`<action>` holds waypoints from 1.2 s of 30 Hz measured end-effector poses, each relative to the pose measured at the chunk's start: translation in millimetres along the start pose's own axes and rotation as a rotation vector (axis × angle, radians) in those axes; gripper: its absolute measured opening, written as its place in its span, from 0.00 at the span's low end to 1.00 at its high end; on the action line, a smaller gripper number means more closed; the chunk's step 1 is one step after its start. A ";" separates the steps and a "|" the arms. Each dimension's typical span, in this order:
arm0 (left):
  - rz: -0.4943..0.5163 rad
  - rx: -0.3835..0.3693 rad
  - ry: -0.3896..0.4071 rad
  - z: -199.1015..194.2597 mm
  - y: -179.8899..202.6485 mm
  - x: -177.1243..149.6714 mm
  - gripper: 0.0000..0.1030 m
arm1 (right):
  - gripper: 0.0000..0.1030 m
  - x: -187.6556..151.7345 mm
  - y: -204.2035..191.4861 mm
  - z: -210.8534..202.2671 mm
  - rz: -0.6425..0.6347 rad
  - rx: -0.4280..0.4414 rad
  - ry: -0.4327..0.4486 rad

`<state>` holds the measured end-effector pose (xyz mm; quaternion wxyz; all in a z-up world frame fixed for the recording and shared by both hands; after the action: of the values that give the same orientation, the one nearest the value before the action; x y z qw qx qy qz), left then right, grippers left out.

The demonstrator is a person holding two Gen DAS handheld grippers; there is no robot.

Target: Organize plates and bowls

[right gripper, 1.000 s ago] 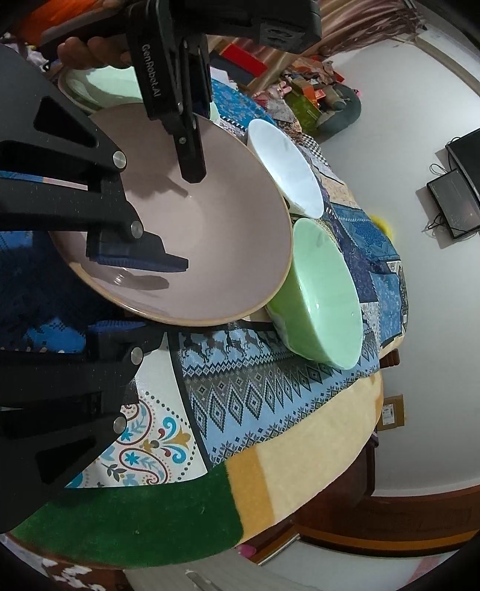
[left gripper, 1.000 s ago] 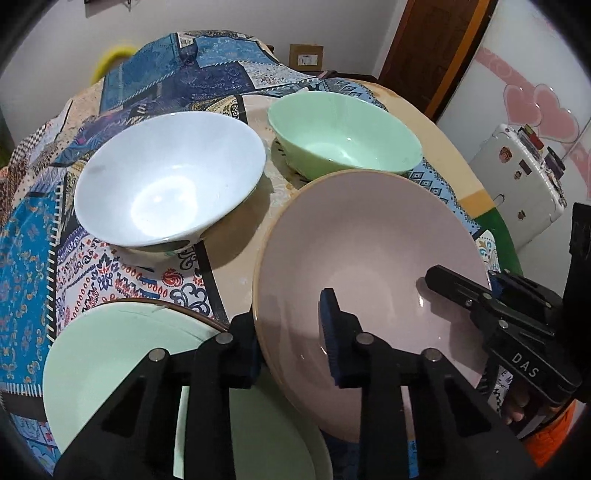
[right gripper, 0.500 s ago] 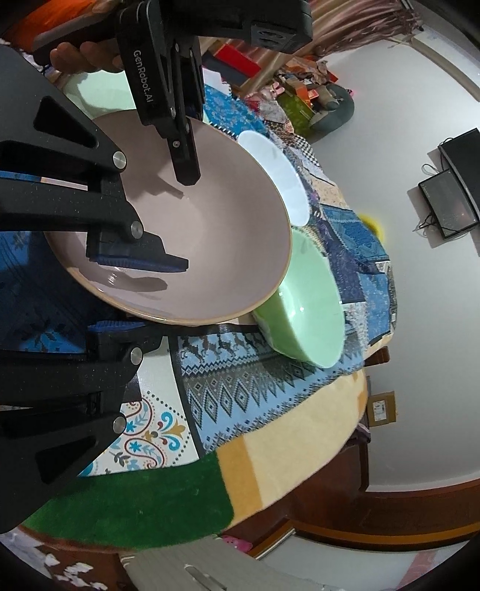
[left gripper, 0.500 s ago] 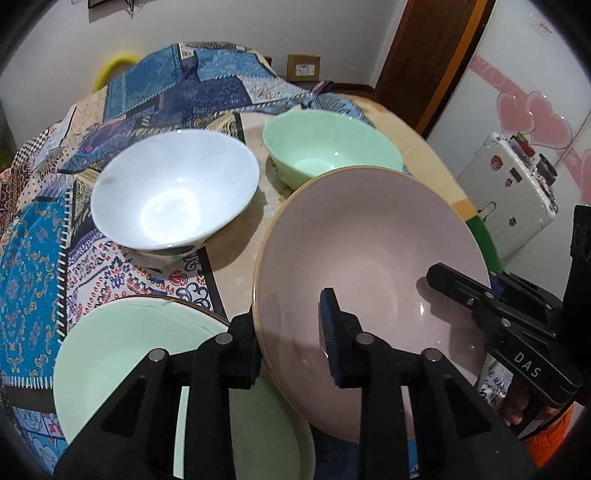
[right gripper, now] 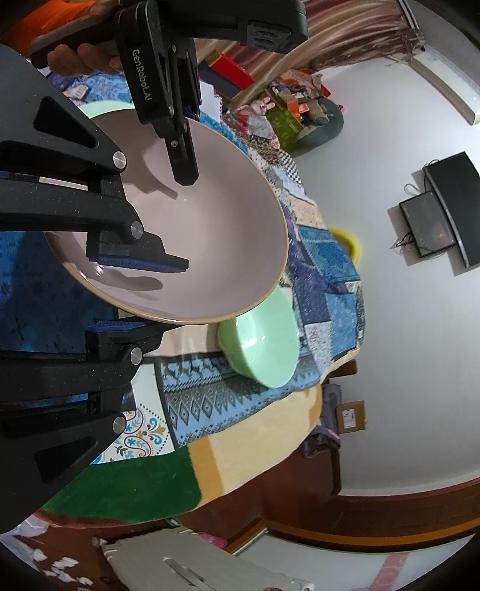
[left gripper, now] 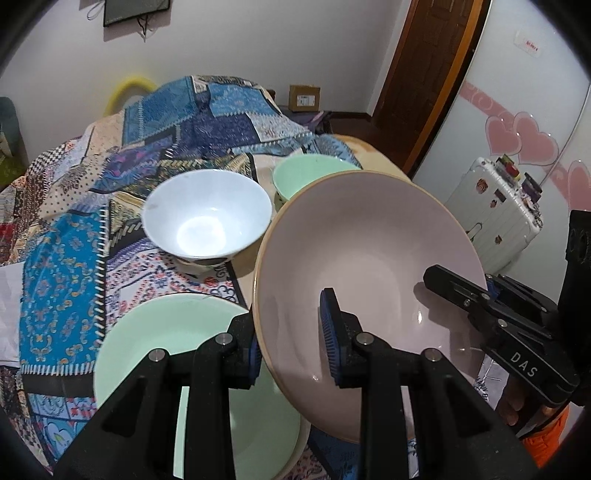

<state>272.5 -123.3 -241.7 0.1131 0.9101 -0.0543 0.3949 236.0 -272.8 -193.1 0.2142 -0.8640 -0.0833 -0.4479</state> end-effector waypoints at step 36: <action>-0.148 0.220 0.114 -147.1 -172.8 -42.0 0.27 | 0.19 -26.1 -194.9 40.5 -0.144 0.248 -0.042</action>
<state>172.4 81.1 -203.1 0.0446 0.8946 0.0631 0.4401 185.3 -79.2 -177.2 0.2850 -0.8319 -0.2042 -0.4302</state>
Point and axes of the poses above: each gripper's, at about its wrist camera, not at the fingertips, and z roughly the way its jaws point, y to its right, x to its top, the point moved 10 cm from there along z, roughly the way its jaws point, and after that the axes turned 11 degrees about y, right-handed, at the moved point
